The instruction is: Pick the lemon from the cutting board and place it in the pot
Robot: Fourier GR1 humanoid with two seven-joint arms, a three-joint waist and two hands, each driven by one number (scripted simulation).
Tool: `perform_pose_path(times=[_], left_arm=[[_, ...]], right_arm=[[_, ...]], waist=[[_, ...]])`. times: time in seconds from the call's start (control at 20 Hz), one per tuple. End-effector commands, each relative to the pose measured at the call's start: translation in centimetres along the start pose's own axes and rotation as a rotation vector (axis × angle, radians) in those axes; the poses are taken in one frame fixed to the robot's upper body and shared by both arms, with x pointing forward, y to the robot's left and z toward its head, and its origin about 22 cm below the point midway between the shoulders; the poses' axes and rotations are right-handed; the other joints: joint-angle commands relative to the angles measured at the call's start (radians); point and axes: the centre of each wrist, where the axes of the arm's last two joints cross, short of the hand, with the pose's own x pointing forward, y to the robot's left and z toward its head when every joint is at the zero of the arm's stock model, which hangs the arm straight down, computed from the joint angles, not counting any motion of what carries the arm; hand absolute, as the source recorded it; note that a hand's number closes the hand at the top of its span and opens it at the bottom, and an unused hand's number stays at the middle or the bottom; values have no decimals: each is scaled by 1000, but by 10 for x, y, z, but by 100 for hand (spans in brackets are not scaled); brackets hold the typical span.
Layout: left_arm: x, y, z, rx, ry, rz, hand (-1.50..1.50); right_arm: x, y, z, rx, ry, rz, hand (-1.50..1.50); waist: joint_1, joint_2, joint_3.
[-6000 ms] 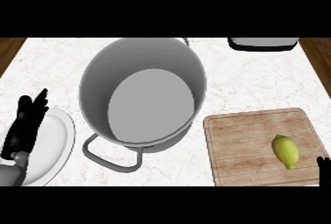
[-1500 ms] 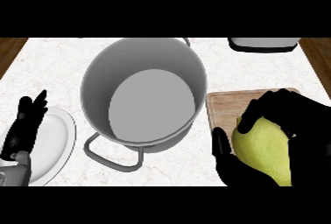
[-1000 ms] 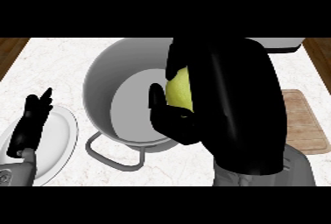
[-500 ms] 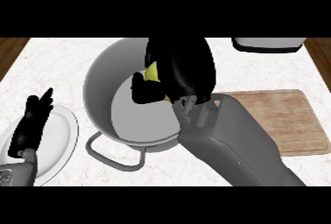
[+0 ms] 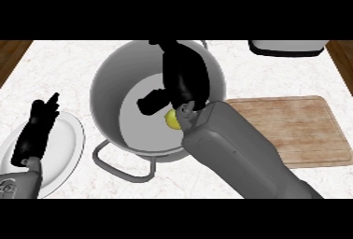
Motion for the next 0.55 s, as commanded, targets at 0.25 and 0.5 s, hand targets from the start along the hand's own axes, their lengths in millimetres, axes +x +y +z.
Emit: perform_pose_path(times=[0.25, 0.5], left_arm=[[-14, -5, 6, 20, 24, 12, 0], [-6, 21, -5, 47, 19, 2, 0]], right_arm=[[-17, -21, -13, -311, -31, -383, -150], [-48, -38, -2, -398, 21, -459, -150]], waist=[[-26, -4, 1], [-43, -8, 0]])
